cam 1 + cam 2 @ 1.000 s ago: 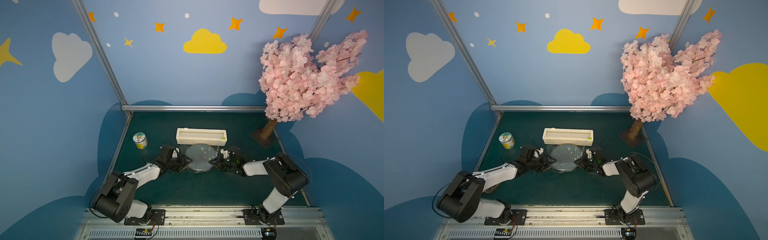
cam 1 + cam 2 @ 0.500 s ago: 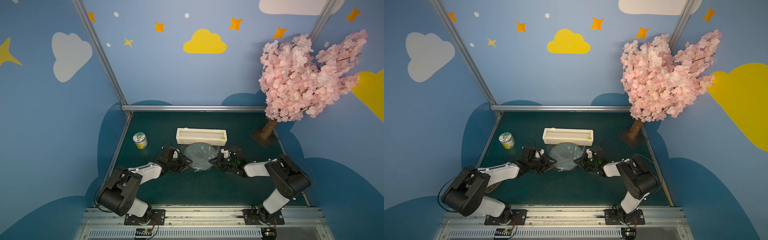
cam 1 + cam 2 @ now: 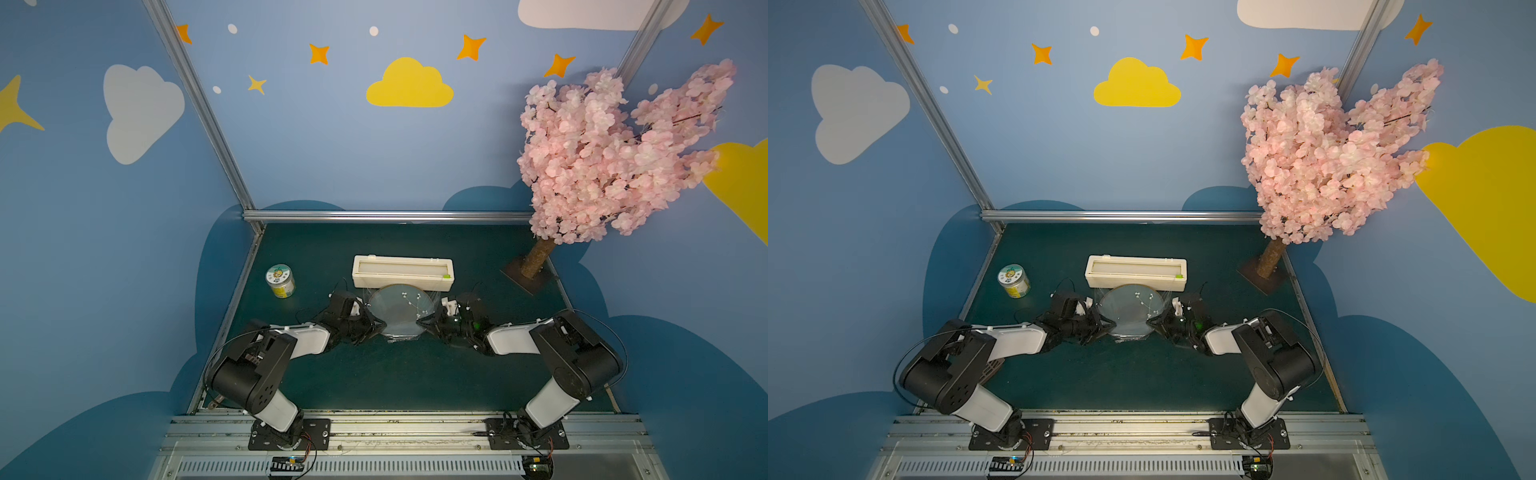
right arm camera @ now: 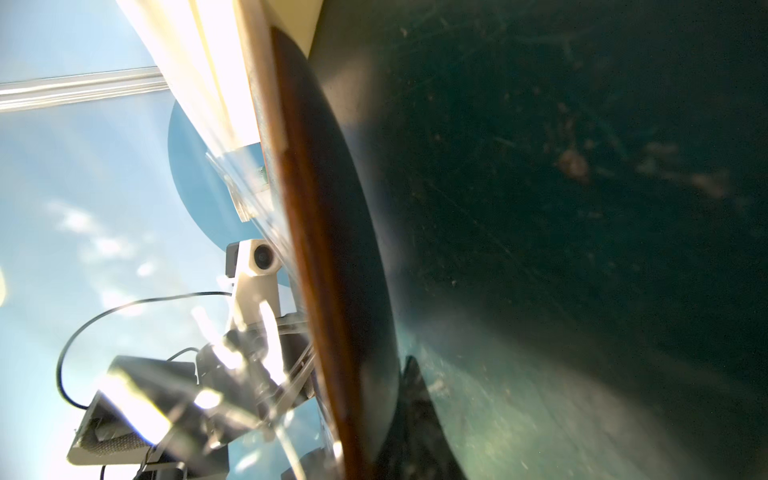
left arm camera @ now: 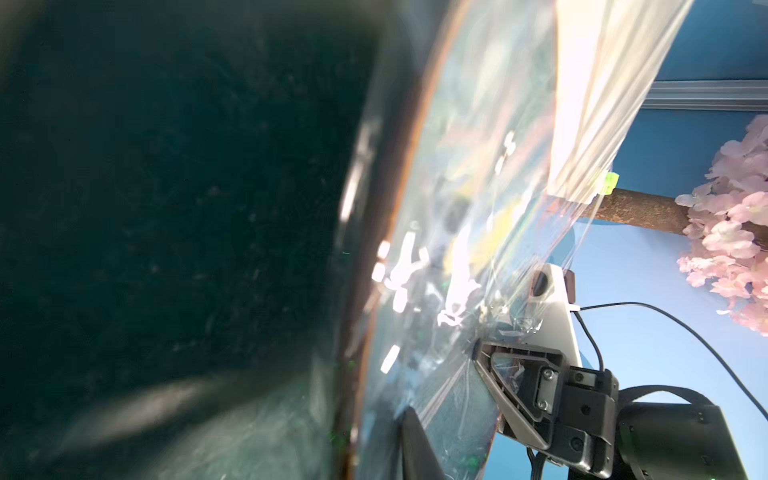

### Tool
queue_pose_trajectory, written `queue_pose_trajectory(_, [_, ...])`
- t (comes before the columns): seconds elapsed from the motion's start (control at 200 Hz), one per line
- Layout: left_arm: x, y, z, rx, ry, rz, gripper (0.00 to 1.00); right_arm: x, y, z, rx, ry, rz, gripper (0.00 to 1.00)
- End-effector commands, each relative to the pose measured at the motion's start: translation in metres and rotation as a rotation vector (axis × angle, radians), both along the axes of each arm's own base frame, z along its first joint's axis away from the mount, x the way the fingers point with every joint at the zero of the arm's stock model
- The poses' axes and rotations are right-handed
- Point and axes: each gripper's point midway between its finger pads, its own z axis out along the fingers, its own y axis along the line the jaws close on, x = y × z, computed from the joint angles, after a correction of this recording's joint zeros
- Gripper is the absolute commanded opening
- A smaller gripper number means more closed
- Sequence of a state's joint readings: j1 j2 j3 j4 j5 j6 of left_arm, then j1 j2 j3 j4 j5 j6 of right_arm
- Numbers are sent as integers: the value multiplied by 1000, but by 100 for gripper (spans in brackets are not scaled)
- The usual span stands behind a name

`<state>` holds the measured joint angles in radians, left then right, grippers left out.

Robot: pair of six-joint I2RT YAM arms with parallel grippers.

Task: Wrap the plate with plastic wrap
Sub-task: Pick up the plate at the center of the board, then place the plate at the center of the board.

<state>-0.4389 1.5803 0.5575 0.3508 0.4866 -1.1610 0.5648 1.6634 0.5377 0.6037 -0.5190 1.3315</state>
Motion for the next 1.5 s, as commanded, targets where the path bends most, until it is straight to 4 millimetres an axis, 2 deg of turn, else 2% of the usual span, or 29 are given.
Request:
queue_pose_trajectory(0.0, [4, -8, 7, -24, -34, -16, 24, 21, 21, 68, 154, -220, 23, 4])
queue_pose_trajectory(0.155, [-5, -5, 1, -12, -26, -25, 19, 17, 21, 58, 133, -205, 35, 4])
queue_pose_trajectory(0.32, [-18, -2, -15, 8, -9, -50, 17, 5, 14, 35, 59, -195, 64, 4])
queue_pose_trajectory(0.505, [-28, -9, -28, 23, 7, -76, 16, -7, 7, 12, 4, -182, 75, 5])
queue_pose_trajectory(0.811, [-43, -10, -38, 64, 10, -75, 17, -20, -4, -5, -50, -161, 90, 13])
queue_pose_trajectory(0.896, [-49, -7, -44, 86, 13, -73, 20, -24, -9, -12, -83, -143, 93, 16])
queue_pose_trajectory(1.016, [-54, -1, -49, 116, 19, -73, 29, -28, -16, -14, -120, -144, 95, 27])
queue_pose_trajectory(1.206, [-62, 13, -51, 229, 42, -102, 57, -37, -37, -7, -221, -168, 119, 46])
queue_pose_trajectory(1.296, [-62, 25, -45, 304, 35, -109, 61, -42, -55, 0, -306, -182, 119, 57])
queue_pose_trajectory(1.406, [-60, 37, -32, 379, 20, -125, 64, -41, -90, 6, -469, -148, 22, 60])
queue_pose_trajectory(1.496, [-54, 44, -14, 406, -5, -142, 64, -30, -110, 26, -550, -220, -16, 63])
